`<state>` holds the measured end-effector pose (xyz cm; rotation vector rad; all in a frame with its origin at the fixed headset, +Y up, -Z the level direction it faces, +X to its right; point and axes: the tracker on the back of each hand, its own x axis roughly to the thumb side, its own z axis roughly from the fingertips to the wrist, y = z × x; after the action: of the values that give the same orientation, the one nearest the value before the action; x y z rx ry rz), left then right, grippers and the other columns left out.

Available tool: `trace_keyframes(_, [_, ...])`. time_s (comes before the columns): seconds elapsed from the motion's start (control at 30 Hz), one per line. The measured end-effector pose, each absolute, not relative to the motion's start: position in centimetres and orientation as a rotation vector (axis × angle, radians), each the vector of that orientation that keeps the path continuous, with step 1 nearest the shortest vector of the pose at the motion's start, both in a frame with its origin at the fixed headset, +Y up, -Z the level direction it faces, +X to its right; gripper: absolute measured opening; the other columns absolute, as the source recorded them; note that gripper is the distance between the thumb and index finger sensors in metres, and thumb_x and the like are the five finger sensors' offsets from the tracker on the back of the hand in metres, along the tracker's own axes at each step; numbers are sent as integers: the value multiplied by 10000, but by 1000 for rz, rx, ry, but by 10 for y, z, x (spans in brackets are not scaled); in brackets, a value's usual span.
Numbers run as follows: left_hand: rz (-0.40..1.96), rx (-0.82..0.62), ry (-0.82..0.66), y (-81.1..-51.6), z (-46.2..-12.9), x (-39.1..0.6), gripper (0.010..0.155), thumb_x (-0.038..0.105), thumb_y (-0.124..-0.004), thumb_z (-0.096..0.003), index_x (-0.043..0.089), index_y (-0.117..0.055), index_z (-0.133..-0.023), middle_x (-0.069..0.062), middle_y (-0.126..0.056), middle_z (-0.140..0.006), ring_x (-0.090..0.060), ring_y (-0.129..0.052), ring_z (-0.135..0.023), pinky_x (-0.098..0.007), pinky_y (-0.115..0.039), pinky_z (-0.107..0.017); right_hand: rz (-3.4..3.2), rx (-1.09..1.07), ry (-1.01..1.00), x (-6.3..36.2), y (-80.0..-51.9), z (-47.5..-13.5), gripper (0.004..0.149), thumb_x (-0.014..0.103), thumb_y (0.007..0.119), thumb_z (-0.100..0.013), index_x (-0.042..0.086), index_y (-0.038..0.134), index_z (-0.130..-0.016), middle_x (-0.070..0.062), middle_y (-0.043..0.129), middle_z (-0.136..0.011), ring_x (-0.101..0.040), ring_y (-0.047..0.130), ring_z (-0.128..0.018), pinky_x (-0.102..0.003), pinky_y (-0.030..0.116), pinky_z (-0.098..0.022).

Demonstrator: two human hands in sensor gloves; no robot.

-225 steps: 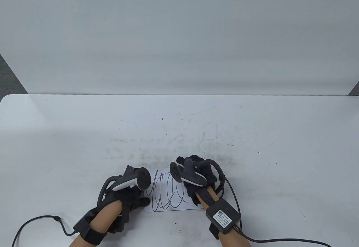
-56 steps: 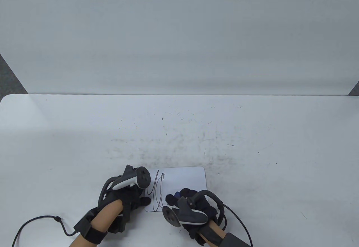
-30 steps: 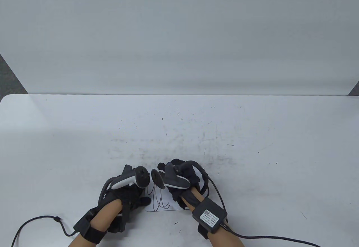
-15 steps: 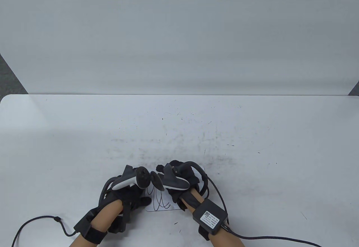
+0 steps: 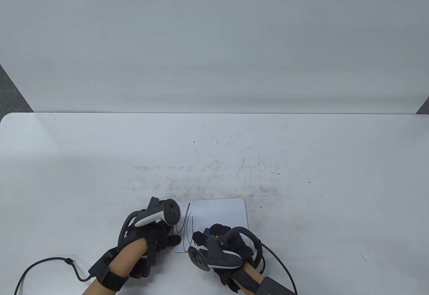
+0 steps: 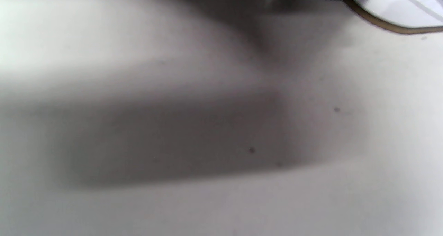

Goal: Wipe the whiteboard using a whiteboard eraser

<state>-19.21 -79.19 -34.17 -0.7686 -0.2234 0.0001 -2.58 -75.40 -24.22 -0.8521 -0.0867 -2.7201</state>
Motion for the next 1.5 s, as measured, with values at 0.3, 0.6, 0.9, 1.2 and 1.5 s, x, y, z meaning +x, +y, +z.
trace_keyframes(0.3, [18,-790,-216,-795,-341,-194,935,545,-548,-385,247,138,-947,-127,231,-996,-450,183,-942,-670,-50,-688,-2788,-884,9,-14,-750,-277,572,520,718,-337,377,634,-884,-227,779,-833,-342,936,-537,-444,854,-272])
trace_keyframes(0.6, [19,-772,-218,-797,-339,-193,937,575,-512,-381,220,148,-944,-142,237,-992,-470,190,-935,-687,-37,-680,-2945,-720,-2,-30,-753,-343,532,514,728,-337,396,690,-854,-219,797,-828,-344,942,-529,-454,845,-273])
trace_keyframes(0.9, [27,-755,-218,-797,-339,-193,939,573,-516,-380,215,139,-950,-145,227,-998,-472,183,-940,-690,-41,-680,-3019,-651,-37,-47,-755,-380,492,489,645,-372,398,690,-854,-236,772,-835,-373,916,-540,-479,821,-280])
trace_keyframes(1.2, [-10,-707,-214,-796,-338,-193,939,588,-514,-368,215,99,-973,-148,171,-1030,-474,118,-975,-689,-98,-708,-2957,-744,-107,-38,-755,-340,492,471,639,-381,394,666,-867,-239,742,-858,-379,901,-566,-488,818,-303])
trace_keyframes(1.5, [6,-707,-214,-797,-337,-193,938,588,-518,-369,223,100,-974,-142,176,-1029,-468,129,-973,-686,-86,-704,-2902,-864,-171,-16,-756,-281,507,478,665,-372,394,660,-872,-241,734,-860,-379,891,-576,-482,822,-307])
